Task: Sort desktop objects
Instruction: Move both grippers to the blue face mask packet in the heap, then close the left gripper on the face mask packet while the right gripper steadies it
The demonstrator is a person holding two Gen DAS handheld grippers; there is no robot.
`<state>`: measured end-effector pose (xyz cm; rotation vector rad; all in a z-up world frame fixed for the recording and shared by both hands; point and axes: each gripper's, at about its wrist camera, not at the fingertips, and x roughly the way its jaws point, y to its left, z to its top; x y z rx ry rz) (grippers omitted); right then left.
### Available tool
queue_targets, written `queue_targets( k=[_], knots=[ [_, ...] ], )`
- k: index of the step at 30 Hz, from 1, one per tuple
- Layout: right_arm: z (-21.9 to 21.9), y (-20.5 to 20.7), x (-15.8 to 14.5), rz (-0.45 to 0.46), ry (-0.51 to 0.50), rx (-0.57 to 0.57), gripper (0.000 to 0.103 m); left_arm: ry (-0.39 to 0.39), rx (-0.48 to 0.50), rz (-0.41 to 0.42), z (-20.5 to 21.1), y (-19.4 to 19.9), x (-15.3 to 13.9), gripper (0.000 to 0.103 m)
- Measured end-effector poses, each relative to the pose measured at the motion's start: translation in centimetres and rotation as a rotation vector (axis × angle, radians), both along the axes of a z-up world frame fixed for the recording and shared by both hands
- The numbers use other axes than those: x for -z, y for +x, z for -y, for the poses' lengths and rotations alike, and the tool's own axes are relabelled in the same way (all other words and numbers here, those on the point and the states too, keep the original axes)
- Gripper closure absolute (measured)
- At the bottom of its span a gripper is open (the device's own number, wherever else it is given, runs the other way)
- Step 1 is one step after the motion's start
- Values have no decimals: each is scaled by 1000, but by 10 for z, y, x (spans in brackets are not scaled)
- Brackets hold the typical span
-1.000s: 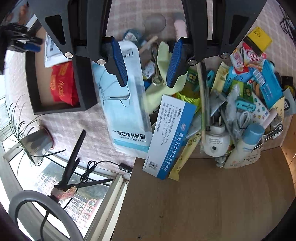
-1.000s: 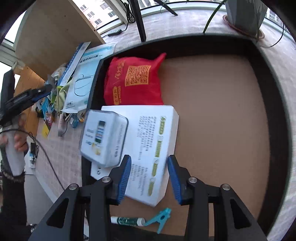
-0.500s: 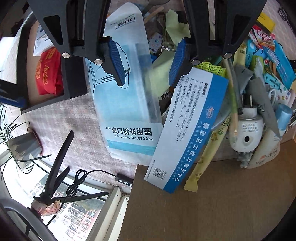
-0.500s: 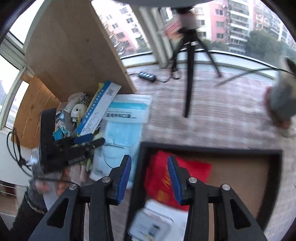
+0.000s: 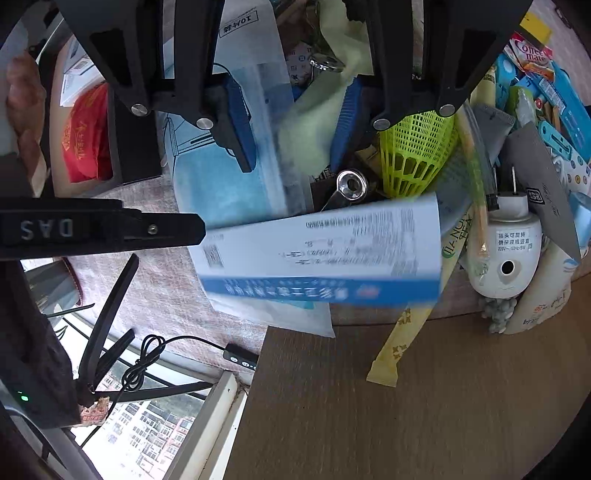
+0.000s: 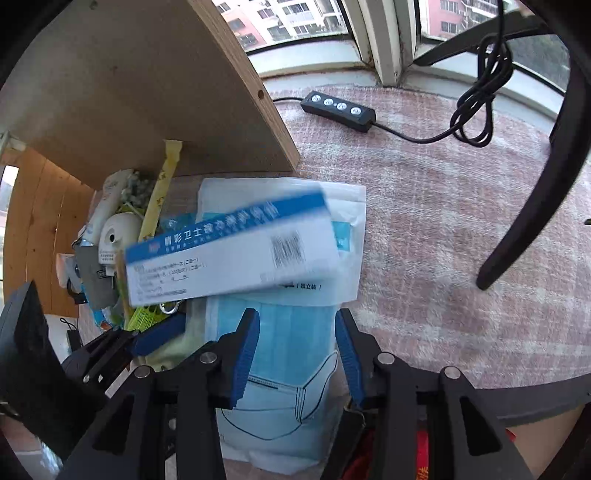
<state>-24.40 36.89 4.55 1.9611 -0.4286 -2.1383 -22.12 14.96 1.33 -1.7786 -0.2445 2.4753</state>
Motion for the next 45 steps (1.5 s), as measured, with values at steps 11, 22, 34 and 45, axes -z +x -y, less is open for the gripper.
queue_targets(
  k=[11, 22, 34, 45],
  knots=[
    [14, 10, 29, 109, -29, -26, 37, 38, -3, 10, 3, 4, 1, 57],
    [7, 26, 7, 95, -305, 60, 39, 78, 52, 7, -3, 17, -21, 73],
    [23, 46, -1, 85, -30, 24, 39, 48, 19, 19, -1, 26, -10, 73],
    [36, 39, 15, 111, 115, 37, 39, 21, 19, -13, 8, 29, -3, 71]
  ],
)
